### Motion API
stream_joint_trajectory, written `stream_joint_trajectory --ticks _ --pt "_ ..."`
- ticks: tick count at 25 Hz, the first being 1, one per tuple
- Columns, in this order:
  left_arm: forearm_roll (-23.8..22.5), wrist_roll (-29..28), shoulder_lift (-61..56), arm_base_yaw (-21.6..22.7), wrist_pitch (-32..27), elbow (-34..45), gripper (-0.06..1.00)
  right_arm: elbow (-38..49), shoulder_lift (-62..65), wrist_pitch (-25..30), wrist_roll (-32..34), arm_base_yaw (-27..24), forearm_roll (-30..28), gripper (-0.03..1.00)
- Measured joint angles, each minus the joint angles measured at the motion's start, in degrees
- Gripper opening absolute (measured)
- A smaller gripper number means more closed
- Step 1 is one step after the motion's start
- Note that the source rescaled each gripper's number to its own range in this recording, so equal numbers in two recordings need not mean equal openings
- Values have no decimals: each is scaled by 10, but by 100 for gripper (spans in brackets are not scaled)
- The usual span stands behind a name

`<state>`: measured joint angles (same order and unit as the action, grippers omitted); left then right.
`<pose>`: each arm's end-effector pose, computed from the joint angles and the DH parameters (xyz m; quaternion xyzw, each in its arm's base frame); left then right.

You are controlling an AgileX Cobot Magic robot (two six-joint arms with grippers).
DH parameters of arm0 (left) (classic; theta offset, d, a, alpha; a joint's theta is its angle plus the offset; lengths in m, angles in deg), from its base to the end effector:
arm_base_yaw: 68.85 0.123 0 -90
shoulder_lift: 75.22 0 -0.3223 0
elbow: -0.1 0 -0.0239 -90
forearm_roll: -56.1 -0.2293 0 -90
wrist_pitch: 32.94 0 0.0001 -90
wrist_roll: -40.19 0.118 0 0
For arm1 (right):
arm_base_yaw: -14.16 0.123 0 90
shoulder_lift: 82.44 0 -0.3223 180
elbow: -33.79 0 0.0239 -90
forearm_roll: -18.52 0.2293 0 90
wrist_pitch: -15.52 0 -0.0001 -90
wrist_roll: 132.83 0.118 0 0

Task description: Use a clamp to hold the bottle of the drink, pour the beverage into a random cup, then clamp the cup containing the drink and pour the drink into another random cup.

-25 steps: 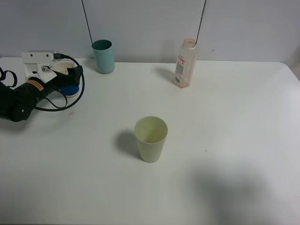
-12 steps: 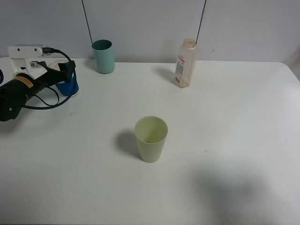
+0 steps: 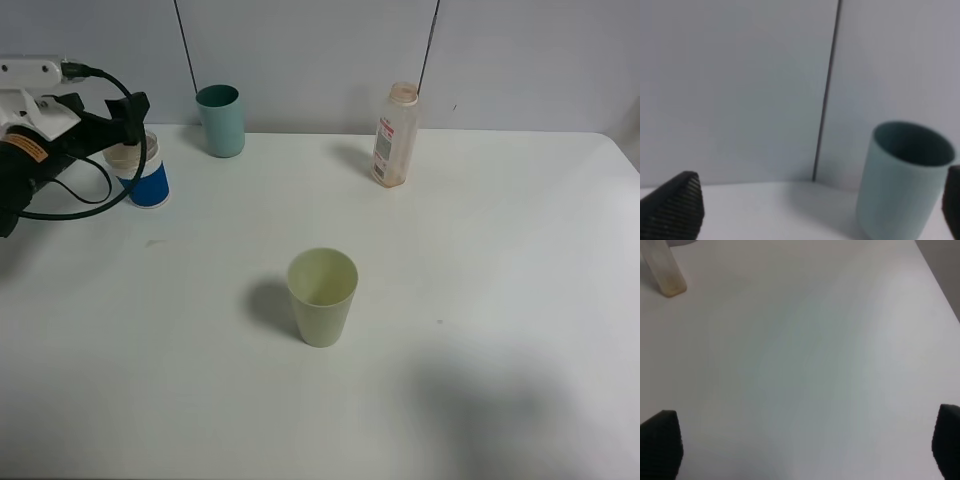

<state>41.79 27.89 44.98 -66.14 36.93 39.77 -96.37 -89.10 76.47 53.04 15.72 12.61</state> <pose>0.3791 -0.0095 0.1932 0.0204 0.7103 -0.1108 0.6948 -0.0374 -0.0116 0.2528 0.0341 0.8529 -0.0178 0.5207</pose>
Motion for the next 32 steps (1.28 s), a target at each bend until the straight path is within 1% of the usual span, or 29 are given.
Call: stream_joint_trajectory --ticks 7,9,11,13,15,18,19,25,27,28,29,30,31,32 --pt "-10 -23 -78 0 0 33 92 0 0 0 0 0 0 100" --pt "-26 -39 -120 0 -2 37 92 0 0 0 0 0 0 100" --pt "-31 -47 -131 0 -7 37 92 0 0 0 0 0 0 100" --pt "-42 -81 -165 0 -32 37 92 0 0 0 0 0 0 100" --pt "-44 -96 -182 0 -47 37 93 0 0 0 0 0 0 100" --pt "-44 -107 -222 0 -87 38 93 0 0 0 0 0 0 100" --pt "-44 -107 -237 0 -111 38 93 0 0 0 0 0 0 100" --pt "-20 -89 -315 0 -219 38 93 0 0 0 0 0 0 100" --pt "-12 -82 -344 0 -264 38 93 0 0 0 0 0 0 100" --pt "-12 -82 -344 0 -264 38 93 0 0 0 0 0 0 100" --pt "-9 -78 -356 0 -283 38 93 0 0 0 0 0 0 100" --pt "-6 -73 -368 0 -302 38 93 0 0 0 0 0 0 100" --pt "0 -57 -396 0 -351 38 93 0 0 0 0 0 0 100" --pt "5 -51 -411 0 -368 38 93 0 0 0 0 0 0 100"
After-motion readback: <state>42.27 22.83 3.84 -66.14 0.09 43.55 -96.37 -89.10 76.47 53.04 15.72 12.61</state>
